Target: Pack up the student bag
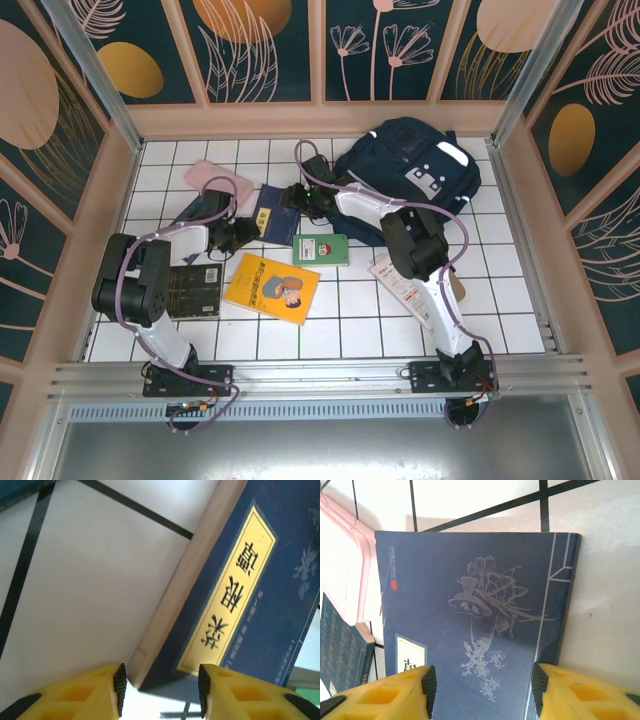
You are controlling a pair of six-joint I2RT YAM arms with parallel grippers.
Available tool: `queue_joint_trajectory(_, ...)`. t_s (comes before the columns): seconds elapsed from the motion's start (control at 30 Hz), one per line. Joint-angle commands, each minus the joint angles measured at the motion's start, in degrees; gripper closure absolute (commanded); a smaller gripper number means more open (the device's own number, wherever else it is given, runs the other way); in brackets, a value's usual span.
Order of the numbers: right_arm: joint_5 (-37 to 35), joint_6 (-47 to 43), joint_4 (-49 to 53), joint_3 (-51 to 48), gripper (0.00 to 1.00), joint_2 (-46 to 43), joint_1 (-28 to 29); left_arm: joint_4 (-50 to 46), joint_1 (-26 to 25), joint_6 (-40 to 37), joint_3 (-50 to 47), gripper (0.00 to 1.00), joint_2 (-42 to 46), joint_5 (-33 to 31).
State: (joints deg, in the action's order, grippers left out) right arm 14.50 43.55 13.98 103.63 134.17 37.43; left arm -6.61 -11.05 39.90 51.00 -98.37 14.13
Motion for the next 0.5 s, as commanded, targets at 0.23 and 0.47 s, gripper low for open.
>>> queue_joint_trajectory(0.23,-2.09,1.96,3.21,-8.62,0.43,-5.83,1.19,-10.12,-0.07,-11.96,13.41,0.54,-5.95,-9.13)
queue_joint_trajectory(0.47,-1.49,4.94,1.26,-10.13,0.43,-4.91,2.64,-7.34,-0.06,-13.71,14.14,0.56,-11.91,-1.02)
